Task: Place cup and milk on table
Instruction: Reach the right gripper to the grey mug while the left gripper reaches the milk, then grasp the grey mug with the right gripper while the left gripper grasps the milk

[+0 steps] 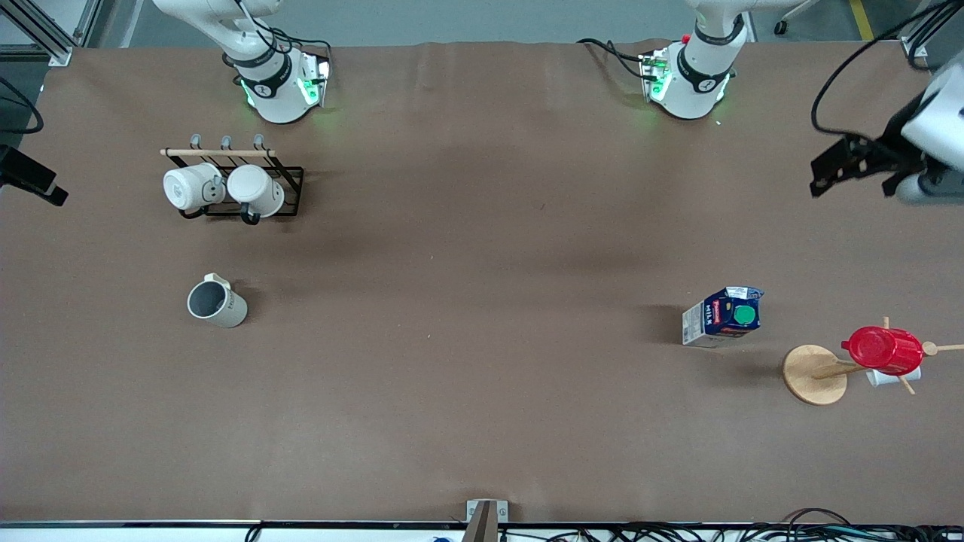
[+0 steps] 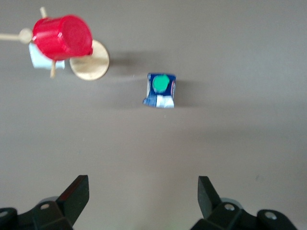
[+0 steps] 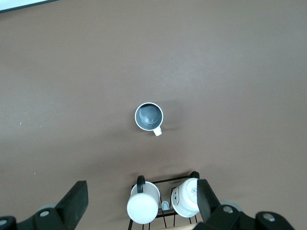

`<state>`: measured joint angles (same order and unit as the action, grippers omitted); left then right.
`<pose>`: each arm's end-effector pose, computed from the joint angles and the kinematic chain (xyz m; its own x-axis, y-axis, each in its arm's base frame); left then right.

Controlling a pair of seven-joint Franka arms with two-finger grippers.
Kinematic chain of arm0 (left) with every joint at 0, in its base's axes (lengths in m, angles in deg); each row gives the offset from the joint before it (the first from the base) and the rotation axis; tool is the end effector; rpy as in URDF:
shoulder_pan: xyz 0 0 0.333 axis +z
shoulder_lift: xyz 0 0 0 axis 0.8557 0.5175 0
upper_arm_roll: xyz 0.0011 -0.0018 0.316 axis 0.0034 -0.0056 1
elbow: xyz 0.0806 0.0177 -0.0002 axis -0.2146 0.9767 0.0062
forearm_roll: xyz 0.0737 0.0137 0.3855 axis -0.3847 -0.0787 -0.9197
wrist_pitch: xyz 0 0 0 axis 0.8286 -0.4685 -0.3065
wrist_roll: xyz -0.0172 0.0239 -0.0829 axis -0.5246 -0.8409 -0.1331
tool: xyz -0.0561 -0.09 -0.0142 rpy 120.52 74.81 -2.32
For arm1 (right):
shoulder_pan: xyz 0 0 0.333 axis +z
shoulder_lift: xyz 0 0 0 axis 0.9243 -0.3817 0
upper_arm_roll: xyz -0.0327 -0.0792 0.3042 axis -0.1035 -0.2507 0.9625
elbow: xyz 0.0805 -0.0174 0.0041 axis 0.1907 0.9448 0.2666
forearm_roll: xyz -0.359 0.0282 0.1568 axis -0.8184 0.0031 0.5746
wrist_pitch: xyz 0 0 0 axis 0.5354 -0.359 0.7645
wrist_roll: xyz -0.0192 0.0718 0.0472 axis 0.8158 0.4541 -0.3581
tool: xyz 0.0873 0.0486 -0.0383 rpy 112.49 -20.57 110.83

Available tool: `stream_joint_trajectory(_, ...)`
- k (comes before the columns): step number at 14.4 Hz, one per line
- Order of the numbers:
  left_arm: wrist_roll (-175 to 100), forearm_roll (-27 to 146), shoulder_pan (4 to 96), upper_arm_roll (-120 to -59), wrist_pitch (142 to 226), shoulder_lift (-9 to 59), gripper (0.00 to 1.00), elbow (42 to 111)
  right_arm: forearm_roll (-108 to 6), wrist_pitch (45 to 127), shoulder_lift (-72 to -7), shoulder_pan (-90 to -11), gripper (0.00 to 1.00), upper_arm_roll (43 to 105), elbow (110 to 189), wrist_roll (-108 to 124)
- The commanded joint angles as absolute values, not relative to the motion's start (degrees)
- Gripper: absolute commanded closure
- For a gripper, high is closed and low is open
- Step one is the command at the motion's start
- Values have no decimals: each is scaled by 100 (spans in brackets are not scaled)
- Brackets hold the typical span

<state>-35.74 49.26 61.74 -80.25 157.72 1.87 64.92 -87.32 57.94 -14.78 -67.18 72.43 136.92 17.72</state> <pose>0.5651 -0.0566 0.6210 0.9996 -0.0272 0.0109 -0.0270 -0.9995 -0.0130 0.5414 -0.0615 0.6581 0.9802 -0.1962 0.0284 -0.1957 -0.9805 -0.0180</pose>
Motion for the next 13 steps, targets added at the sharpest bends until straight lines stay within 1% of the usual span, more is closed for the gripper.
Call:
stream_joint_trajectory(1, -3593, 4891, 6208, -8002, 16726, 515, 0, 7083, -8633, 5631, -1310, -6739, 0, 7270, 13902, 1673)
stream_joint_trajectory(2, -3601, 4883, 6209, -8002, 17165, 594, 0, 7357, -8625, 5674, -1310, -6721, 0, 7270, 14076, 1280)
stream_joint_trajectory(4, -3610, 4883, 6226, -8011, 17861, 901, 0, 7762, -8607, 6356, -1389, -6704, 0, 7279, 14655, 829)
stream_joint_trajectory(8, -3628, 4918, 6191, -8037, 18557, 1587, 0, 7772, -8642, 8236, -1809, -6730, 0, 7270, 15956, 56)
stream_joint_trajectory(9, -3628, 4918, 6191, -8046, 18680, 1701, 0, 7772, -8651, 8528, -2011, -6730, 0, 7270, 16063, -67)
stream_joint_trajectory(13, -3628, 4918, 6174, -8055, 18857, 2098, 0, 7790, -8695, 9459, -3021, -6843, 0, 7261, 16064, -665)
